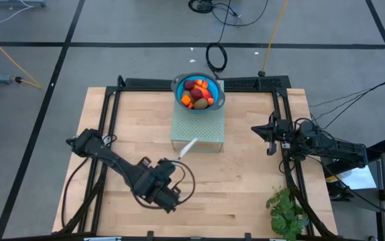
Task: Pick & Place Fruit
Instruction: Put the table knife on the shelf
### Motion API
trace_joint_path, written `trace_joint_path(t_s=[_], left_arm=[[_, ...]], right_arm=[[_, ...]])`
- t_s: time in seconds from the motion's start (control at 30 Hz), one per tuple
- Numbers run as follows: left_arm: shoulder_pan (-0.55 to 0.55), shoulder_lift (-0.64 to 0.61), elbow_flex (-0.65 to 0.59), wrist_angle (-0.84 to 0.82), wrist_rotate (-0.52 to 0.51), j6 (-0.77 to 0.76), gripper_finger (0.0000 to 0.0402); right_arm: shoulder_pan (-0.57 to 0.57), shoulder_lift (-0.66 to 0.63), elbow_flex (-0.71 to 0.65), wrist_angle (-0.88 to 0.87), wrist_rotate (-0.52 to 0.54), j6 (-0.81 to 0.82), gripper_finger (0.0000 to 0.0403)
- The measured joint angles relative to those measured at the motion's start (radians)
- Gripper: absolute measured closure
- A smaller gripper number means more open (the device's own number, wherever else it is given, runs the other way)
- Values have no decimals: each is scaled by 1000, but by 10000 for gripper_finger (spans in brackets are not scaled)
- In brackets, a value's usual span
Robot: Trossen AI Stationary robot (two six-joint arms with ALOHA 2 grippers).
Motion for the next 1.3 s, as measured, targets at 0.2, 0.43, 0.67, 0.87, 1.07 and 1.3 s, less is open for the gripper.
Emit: trace_joint_path(t_s=[0.2, 0.43, 0.67, 0.87, 1.07, 1.3], left_arm=[[49, 0, 13, -5, -8, 266, 369], [106, 0, 13, -2, -16, 530, 369], [154, 0, 13, -2, -35, 796, 369], [181, 0, 13, -1, -66, 1004, 369], [189, 0, 13, -2, -97, 1171, 369], [188, 0, 13, -2, -111, 1202, 369]], right_arm=[[0, 5, 0, -1, 1, 69, 403], [0, 5, 0, 0, 2, 162, 403], [0, 5, 0, 0, 2, 200, 403], [0, 5, 0, 0, 3, 212, 403], [0, 5, 0, 0, 3, 212, 403], [0, 5, -1, 0, 3, 212, 403]])
